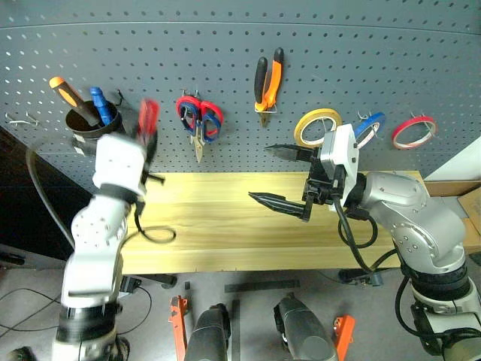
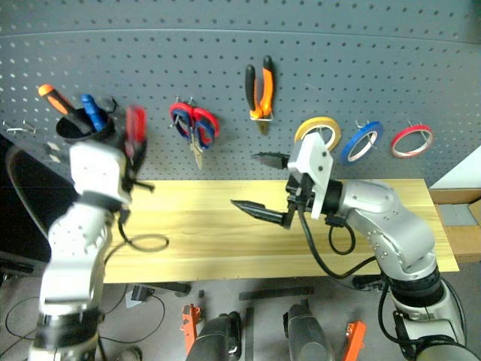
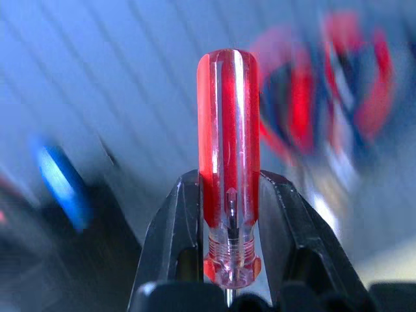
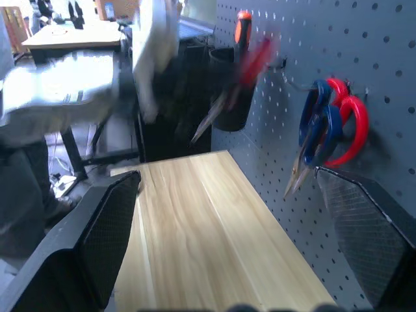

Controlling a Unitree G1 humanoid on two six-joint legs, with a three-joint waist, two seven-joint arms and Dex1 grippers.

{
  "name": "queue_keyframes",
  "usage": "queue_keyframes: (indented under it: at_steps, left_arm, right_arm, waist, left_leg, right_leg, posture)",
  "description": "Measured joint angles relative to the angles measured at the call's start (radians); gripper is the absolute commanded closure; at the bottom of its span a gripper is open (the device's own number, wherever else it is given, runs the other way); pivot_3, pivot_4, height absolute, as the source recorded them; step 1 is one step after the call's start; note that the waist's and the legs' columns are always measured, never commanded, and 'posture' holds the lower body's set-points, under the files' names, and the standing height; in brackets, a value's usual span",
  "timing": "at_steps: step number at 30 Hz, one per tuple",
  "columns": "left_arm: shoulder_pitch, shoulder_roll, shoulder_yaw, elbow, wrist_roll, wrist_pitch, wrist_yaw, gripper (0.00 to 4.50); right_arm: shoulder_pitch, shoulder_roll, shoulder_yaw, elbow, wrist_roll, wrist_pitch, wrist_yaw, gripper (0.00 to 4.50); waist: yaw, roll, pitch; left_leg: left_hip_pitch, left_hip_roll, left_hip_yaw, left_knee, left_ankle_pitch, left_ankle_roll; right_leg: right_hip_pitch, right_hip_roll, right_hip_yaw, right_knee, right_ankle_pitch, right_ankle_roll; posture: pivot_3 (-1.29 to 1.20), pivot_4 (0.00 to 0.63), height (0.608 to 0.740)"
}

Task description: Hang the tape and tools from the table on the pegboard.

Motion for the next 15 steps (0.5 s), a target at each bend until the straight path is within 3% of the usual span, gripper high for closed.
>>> queue_keyframes:
  at_steps: [3, 8, 15]
  left_arm:
    - [-0.150, 0.014, 0.065, 0.047, -0.027, 0.039, 0.032, 3.68]
    - [-0.263, 0.001, 0.105, 0.137, -0.092, 0.111, 0.060, 3.68]
    - [-0.231, 0.003, 0.152, 0.188, -0.104, 0.111, 0.073, 3.68]
  right_arm:
    - [0.001, -0.012, -0.002, 0.020, -0.011, -0.012, 0.015, 0.00]
    - [0.001, -0.012, -0.002, 0.024, -0.027, -0.023, 0.019, 0.00]
    - [0.001, -0.012, -0.002, 0.025, -0.030, -0.024, 0.019, 0.00]
  waist:
    - [-0.010, 0.000, -0.001]
    - [-0.014, 0.000, -0.001]
    - [-0.015, 0.000, -0.001]
  left_leg:
    - [0.000, 0.000, 0.002, 0.003, 0.000, 0.000]
    - [0.000, 0.000, 0.001, 0.005, 0.000, 0.000]
    - [0.000, 0.001, 0.001, 0.005, 0.001, -0.002]
  right_leg:
    - [0.000, 0.000, 0.001, 0.001, 0.000, 0.000]
    - [0.000, 0.000, 0.000, 0.004, 0.000, 0.000]
    - [-0.001, 0.000, 0.001, 0.004, 0.000, 0.000]
  posture:
    - [-0.19, 0.196, 0.740]
    - [-0.19, 0.194, 0.740]
    - [-0.20, 0.197, 0.740]
